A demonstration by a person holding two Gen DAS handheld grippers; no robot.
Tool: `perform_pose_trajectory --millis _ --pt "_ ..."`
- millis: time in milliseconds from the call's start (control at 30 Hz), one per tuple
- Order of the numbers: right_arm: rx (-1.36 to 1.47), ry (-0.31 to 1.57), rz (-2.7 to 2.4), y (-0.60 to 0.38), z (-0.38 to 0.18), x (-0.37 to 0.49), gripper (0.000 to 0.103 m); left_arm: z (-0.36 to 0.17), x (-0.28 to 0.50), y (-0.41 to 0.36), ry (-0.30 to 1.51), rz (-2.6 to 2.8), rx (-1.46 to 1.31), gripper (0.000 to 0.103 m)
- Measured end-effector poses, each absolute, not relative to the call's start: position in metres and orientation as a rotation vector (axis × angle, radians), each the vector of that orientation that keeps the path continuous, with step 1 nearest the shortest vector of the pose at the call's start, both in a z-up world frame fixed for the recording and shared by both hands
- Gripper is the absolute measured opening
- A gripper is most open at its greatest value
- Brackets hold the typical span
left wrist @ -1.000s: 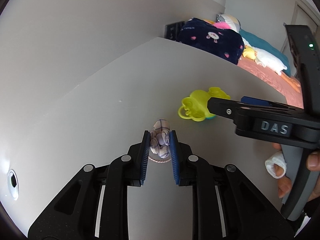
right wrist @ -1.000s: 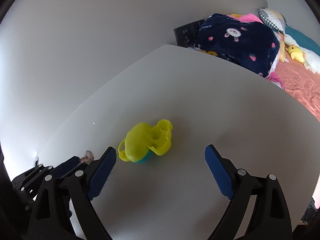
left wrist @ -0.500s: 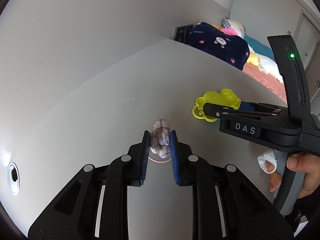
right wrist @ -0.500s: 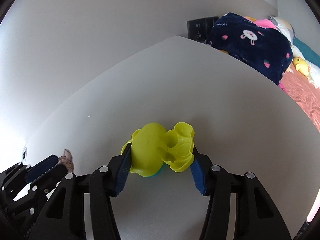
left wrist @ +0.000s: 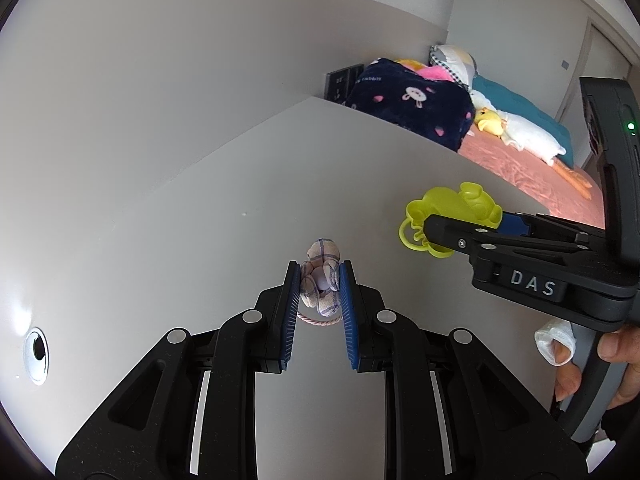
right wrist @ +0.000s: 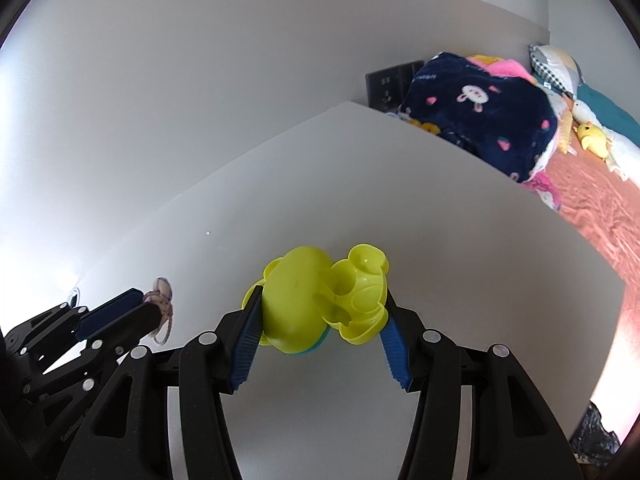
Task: Collect trash
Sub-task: 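Carry flower and yellow cup toy over the trash bag and open both tools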
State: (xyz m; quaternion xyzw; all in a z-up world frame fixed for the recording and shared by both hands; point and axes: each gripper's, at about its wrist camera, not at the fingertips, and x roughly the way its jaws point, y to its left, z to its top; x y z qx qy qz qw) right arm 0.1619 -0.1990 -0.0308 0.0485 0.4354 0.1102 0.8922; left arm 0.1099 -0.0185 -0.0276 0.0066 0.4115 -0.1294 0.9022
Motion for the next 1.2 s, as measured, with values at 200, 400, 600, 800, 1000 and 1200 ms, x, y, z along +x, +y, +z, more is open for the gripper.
perform_pose_trajectory --millis 200,400,600,800,1000,1200 --pt "0.124 0.875 0.203 -0.218 -0.014 0.134 0.055 -0.015 0.091 -0.037 0.839 -0.306 0.041 0.020" --pt "0.147 0.849 0.169 -0.239 -0.002 0.104 0.055 -0.004 0.073 -0.057 0.826 -0.352 0.066 0.020" --pt "0.162 0.830 0.133 -0.259 0.007 0.077 0.055 0.004 0.057 -0.081 0.817 -0.405 0.090 0.020" --pt "0.183 0.818 0.093 -0.280 0.010 0.048 0.055 0.008 0.043 -0.106 0.813 -0.467 0.120 0.020" --pt "0.210 0.807 0.041 -0.305 0.011 0.018 0.055 0.012 0.027 -0.134 0.804 -0.531 0.151 0.020" --pt "0.233 0.797 -0.009 -0.329 0.012 -0.002 0.055 0.014 0.014 -0.160 0.800 -0.588 0.174 0.020"
